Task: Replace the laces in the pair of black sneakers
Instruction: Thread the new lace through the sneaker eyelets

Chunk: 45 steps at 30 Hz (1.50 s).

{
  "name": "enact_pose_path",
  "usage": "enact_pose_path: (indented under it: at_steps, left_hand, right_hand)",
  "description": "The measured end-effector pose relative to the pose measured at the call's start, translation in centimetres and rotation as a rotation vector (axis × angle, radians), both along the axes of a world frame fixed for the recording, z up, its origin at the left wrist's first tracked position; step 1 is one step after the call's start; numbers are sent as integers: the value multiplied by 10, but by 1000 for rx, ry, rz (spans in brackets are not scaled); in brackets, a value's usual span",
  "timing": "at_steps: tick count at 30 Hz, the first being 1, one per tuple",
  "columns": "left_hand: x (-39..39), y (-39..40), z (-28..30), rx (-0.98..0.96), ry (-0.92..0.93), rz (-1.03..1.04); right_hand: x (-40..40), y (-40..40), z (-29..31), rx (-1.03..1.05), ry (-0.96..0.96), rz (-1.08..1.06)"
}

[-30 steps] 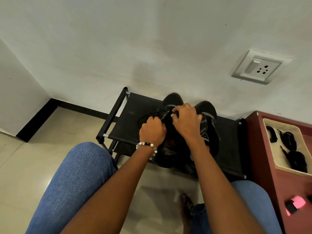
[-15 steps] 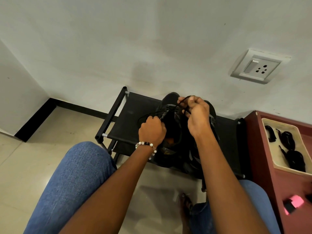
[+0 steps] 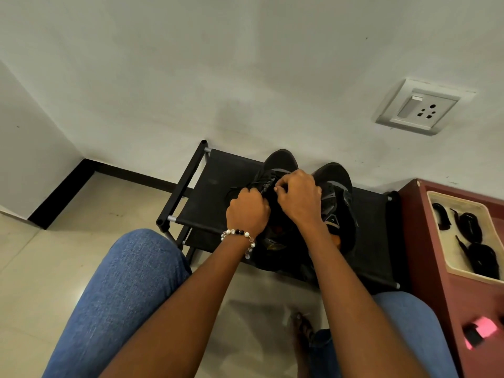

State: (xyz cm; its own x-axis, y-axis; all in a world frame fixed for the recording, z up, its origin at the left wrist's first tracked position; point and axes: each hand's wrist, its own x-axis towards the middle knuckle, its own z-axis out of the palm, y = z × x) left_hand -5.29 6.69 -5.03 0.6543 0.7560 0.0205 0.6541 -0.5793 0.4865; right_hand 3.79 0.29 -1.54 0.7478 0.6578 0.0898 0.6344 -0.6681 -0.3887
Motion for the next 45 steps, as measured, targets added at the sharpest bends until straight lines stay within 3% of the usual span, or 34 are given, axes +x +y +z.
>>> enact_pose_path:
  at_steps: [4, 11, 15, 19, 24, 26, 30, 32, 34, 36, 40, 42, 45]
  left_hand:
    - [0, -1, 0, 11, 0, -3]
    - [0, -1, 1, 18, -5, 2]
    - [-1, -1, 1, 8, -7, 1]
    - [-1, 0, 1, -4, -14, 0]
    - [-1, -3, 4, 9, 19, -4]
    - [-1, -2, 3, 7, 20, -8]
    - [-1, 0, 2, -24, -2, 8]
    - [-1, -1, 3, -32, -2, 17]
    - [-1, -1, 4, -46, 2, 25]
    - [-1, 0, 6, -63, 21, 32]
    - [5, -1, 18, -24, -3, 71]
    - [11, -1, 22, 128, -20, 26]
    - [23, 5, 23, 287, -7, -130]
  right_hand:
    - [-1, 0, 5, 126, 164, -69]
    - [3, -1, 7, 611, 822, -463]
    - [-2, -2, 9, 833, 1083, -468]
    - [-6, -6, 8, 844, 1019, -318]
    - [-8, 6, -11, 579, 710, -214]
    - [-7, 8, -13, 581, 746, -235]
    - [1, 0, -2, 877, 992, -437]
    - [8, -5, 1, 961, 1004, -543]
    - [12, -8, 4, 890, 881, -611]
    - [13, -10, 8, 726, 638, -604]
    - [10, -13, 27, 293, 165, -396]
    - [12, -13, 34, 111, 153, -276]
    - [7, -15, 36, -106, 411, -108]
